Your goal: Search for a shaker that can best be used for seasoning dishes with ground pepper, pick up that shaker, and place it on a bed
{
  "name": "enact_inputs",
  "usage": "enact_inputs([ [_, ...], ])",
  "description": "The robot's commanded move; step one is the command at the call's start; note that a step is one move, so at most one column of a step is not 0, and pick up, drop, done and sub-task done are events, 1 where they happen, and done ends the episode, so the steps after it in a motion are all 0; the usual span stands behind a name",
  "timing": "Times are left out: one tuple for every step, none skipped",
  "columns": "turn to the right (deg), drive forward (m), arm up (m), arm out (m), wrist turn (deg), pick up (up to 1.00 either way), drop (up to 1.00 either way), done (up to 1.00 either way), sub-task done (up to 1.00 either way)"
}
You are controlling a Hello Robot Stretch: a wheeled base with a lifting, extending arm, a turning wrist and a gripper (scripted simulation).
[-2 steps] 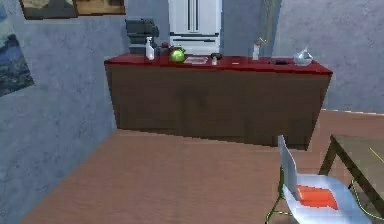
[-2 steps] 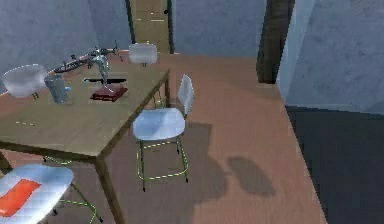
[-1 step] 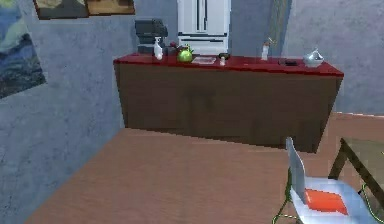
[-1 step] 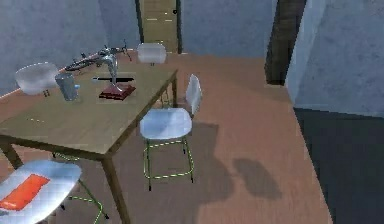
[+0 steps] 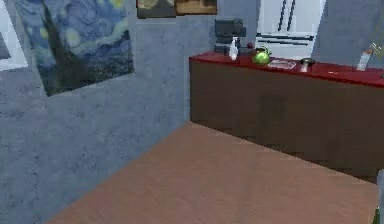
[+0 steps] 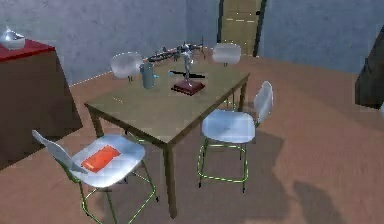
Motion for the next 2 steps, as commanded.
enact_inputs([
  [0.0,0.75,0.0,0.0,0.0,0.0,0.0,0.0,0.0],
  [45.0,0.0,0.0,0.0,0.0,0.0,0.0,0.0,0.0],
])
